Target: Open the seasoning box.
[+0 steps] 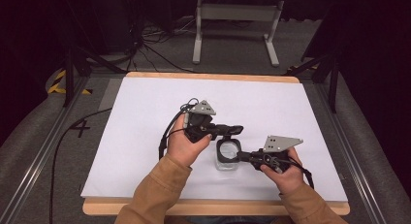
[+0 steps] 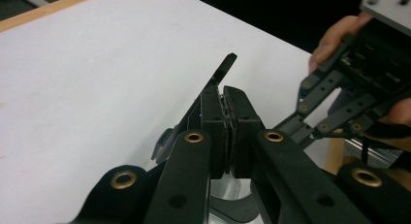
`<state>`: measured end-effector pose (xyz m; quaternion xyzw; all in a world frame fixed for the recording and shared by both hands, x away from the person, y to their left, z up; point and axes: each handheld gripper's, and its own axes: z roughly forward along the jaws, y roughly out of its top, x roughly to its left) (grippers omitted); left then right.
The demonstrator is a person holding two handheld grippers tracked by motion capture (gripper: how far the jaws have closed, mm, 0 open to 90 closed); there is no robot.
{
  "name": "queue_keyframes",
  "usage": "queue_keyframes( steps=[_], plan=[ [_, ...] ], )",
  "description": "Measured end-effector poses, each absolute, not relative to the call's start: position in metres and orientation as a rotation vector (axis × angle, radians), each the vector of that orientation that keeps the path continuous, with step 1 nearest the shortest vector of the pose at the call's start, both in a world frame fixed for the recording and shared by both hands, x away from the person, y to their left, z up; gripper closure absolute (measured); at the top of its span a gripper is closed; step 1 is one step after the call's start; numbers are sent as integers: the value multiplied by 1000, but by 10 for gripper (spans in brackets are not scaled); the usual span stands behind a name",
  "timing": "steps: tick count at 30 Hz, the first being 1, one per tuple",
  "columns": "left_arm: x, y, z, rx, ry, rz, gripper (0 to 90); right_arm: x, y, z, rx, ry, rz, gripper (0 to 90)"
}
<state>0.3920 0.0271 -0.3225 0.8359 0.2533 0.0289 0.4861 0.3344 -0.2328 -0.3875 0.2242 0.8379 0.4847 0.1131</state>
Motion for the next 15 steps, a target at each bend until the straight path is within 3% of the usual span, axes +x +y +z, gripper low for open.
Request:
queue_keyframes(
  steps=[15],
  plan=[
    [411, 28, -337, 1985, 715, 106, 877, 329, -233, -391, 639, 2417, 1431, 900]
  ],
)
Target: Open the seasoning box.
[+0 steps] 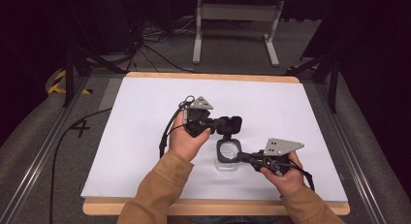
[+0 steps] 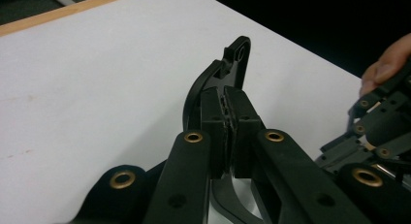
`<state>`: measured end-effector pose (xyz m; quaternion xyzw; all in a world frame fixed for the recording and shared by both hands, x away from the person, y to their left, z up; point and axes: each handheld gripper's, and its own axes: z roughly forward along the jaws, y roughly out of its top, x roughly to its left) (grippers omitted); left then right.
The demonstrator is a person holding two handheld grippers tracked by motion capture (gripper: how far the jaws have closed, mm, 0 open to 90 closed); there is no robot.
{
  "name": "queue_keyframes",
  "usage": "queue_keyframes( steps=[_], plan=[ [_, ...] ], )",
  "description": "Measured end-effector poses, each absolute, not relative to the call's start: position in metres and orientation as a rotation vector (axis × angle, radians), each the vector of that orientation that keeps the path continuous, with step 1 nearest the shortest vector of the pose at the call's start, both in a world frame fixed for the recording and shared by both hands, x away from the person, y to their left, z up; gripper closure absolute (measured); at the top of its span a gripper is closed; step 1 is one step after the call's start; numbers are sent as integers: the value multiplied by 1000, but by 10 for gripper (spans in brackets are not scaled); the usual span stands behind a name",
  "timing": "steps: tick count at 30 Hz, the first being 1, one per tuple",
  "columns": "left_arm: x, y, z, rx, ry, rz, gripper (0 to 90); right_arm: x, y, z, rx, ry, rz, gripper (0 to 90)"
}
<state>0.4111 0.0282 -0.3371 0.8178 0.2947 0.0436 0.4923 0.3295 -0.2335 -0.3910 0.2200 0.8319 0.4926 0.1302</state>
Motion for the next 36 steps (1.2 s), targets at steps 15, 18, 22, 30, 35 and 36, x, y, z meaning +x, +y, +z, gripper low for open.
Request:
queue_keyframes(
  steps=[15, 18, 22, 30, 35, 36],
  plan=[
    [407, 31, -333, 1961, 690, 102, 839, 327, -232, -388, 622, 2422, 1381, 900],
    [402, 33, -328, 1966, 661, 100, 804, 328, -235, -386, 619, 2431, 1363, 888],
    [395, 37, -324, 2002, 633, 131, 768, 331, -240, -382, 630, 2425, 1373, 872],
    [377, 60, -321, 2032, 662, 173, 680, 342, -254, -363, 666, 2400, 1430, 805],
    [372, 80, -323, 2043, 716, 181, 646, 355, -265, -352, 686, 2377, 1434, 781],
    [371, 86, -324, 2046, 722, 179, 638, 358, -268, -351, 697, 2372, 1431, 772]
  ],
)
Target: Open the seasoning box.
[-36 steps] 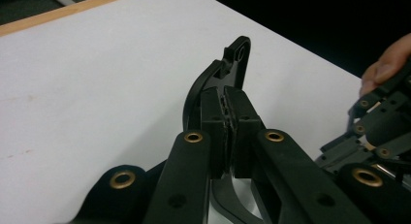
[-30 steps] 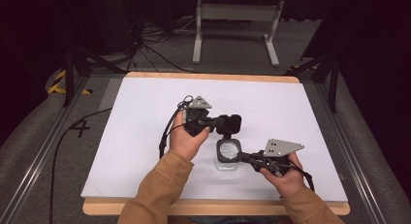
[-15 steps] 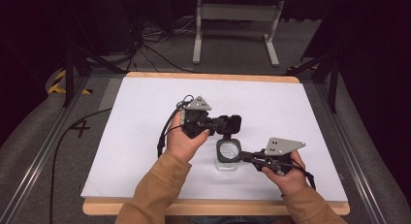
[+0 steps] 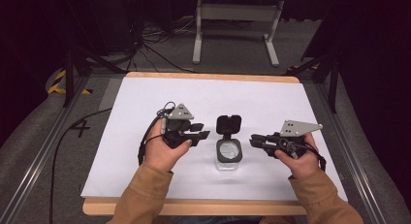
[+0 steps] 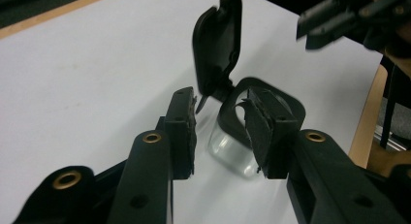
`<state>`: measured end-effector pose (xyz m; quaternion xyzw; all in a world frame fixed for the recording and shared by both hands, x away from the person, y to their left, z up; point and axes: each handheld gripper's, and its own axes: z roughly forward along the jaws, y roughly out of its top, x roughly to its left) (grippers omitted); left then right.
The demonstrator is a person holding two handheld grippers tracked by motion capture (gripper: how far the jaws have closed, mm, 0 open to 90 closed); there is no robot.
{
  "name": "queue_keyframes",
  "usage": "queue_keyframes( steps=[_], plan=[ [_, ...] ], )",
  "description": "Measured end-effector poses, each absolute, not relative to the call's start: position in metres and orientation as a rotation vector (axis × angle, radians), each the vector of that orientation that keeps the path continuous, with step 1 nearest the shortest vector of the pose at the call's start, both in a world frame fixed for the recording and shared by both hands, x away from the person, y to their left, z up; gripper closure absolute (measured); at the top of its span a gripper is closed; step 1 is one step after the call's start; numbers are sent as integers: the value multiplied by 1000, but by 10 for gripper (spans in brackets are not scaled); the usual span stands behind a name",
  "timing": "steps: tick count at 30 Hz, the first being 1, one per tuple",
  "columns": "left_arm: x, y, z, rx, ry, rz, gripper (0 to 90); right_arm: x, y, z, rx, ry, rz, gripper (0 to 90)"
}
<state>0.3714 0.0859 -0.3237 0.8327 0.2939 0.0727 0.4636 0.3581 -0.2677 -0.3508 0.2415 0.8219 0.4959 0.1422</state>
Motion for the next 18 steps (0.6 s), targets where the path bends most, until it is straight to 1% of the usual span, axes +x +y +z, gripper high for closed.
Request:
queue_keyframes(
  steps=[4, 10, 18],
  plan=[
    [370, 104, -327, 2059, 771, 190, 612, 372, -280, -347, 753, 2337, 1419, 742],
    [374, 117, -335, 2094, 830, 189, 585, 385, -293, -349, 837, 2333, 1380, 691],
    [391, 133, -354, 2158, 899, 189, 555, 397, -315, -359, 946, 2297, 1306, 633]
  ],
)
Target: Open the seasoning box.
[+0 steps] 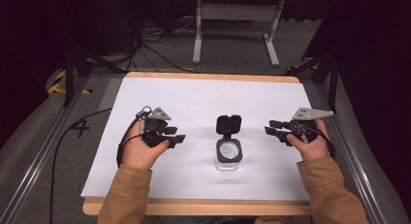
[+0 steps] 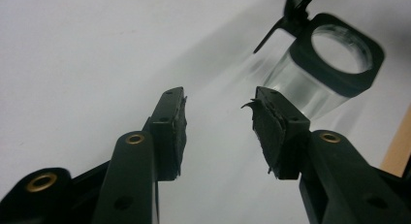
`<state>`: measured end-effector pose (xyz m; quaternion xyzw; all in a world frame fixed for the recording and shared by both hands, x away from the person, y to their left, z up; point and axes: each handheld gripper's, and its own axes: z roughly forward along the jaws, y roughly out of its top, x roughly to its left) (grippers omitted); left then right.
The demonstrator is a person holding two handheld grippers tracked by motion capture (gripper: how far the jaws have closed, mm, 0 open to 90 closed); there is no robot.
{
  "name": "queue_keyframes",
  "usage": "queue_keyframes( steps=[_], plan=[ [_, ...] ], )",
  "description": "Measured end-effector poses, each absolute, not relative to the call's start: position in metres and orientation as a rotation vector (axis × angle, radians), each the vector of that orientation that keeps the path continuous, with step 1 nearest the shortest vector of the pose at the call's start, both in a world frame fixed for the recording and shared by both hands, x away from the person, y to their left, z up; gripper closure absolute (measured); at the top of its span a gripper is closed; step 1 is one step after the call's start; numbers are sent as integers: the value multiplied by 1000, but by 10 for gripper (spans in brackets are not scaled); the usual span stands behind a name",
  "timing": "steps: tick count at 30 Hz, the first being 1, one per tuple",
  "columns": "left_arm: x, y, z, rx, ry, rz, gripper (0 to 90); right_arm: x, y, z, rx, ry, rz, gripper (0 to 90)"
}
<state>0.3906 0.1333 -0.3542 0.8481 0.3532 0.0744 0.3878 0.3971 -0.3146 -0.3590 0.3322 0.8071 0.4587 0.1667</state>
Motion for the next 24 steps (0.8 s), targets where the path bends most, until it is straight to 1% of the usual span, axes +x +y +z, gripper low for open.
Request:
queue_keyframes(
  steps=[2, 3, 5, 7, 8, 9, 12, 14, 24],
  plan=[
    [395, 136, -359, 2161, 910, 185, 537, 401, -323, -363, 989, 2297, 1274, 590],
    [395, 136, -359, 2161, 910, 185, 534, 401, -323, -363, 989, 2297, 1274, 590],
    [399, 139, -363, 2166, 926, 176, 528, 408, -332, -372, 1034, 2313, 1222, 531],
    [403, 141, -369, 2174, 932, 171, 528, 409, -335, -375, 1062, 2315, 1216, 520],
    [406, 141, -373, 2179, 923, 172, 528, 413, -340, -380, 1094, 2304, 1202, 498],
    [409, 141, -380, 2173, 951, 148, 527, 414, -342, -383, 1113, 2299, 1195, 489],
    [413, 143, -387, 2182, 972, 127, 523, 417, -345, -387, 1133, 2301, 1175, 482],
    [416, 146, -394, 2180, 1000, 104, 520, 421, -348, -393, 1159, 2318, 1152, 457],
    [425, 152, -412, 2198, 1051, 105, 477, 433, -356, -419, 1230, 2369, 1015, 427]
  ],
)
